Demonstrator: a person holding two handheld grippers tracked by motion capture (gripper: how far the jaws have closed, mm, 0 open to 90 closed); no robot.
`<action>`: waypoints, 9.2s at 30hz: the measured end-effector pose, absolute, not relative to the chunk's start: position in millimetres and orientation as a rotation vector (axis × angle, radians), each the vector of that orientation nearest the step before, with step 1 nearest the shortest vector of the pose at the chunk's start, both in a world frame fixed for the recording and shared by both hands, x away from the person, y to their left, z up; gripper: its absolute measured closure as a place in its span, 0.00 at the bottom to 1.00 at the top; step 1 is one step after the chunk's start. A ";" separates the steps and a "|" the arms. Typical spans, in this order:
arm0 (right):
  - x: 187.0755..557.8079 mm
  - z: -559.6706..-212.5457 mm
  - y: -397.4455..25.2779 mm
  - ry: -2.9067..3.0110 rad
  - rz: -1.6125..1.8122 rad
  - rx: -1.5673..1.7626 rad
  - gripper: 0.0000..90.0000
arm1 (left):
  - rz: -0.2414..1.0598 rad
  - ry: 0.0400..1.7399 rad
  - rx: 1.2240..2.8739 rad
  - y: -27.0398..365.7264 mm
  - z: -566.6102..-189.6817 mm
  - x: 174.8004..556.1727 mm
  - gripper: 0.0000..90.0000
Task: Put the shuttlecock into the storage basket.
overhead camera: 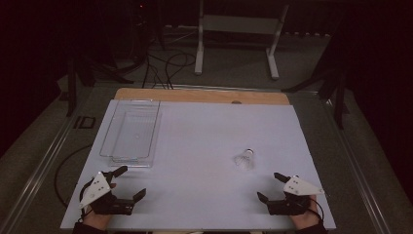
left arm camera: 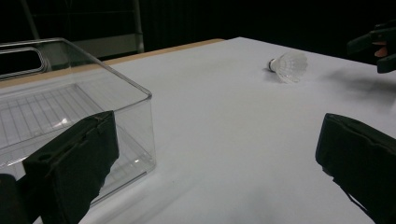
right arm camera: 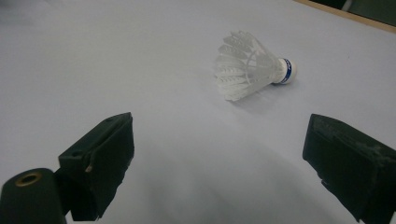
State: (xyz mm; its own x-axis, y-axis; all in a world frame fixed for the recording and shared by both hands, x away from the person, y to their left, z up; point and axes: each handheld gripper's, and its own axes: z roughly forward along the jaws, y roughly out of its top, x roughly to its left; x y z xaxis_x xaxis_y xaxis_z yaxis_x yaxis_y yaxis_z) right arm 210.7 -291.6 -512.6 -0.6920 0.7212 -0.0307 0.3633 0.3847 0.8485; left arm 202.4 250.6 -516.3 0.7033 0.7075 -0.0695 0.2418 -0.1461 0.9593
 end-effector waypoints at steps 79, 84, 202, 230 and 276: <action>223.3 -430.5 -270.8 2.290 0.997 1.053 0.09 | 0.472 0.717 1.731 245.5 -516.0 202.3 0.00; 228.6 -425.2 -272.4 2.295 1.002 1.090 0.09 | 0.474 0.714 1.737 245.0 -516.2 202.3 0.00; 294.7 -482.2 -221.6 2.629 0.307 1.568 0.10 | 0.467 0.688 1.761 242.1 -516.4 201.3 0.00; 332.1 -474.2 -205.2 2.484 0.360 1.563 0.18 | 0.459 0.685 1.765 241.9 -516.9 201.6 0.00; 356.3 -497.8 -203.9 2.462 0.256 1.686 1.00 | 0.454 0.679 1.774 240.8 -517.5 201.6 0.00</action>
State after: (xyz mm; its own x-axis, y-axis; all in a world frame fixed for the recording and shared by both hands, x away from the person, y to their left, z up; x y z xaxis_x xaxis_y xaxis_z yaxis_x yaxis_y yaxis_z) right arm 356.3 -203.9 -497.8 -0.3591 0.9330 -0.0245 0.9080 0.3553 0.2220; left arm 201.6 240.8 -517.5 0.7600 0.6491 -0.0327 0.2179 -0.2071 0.9537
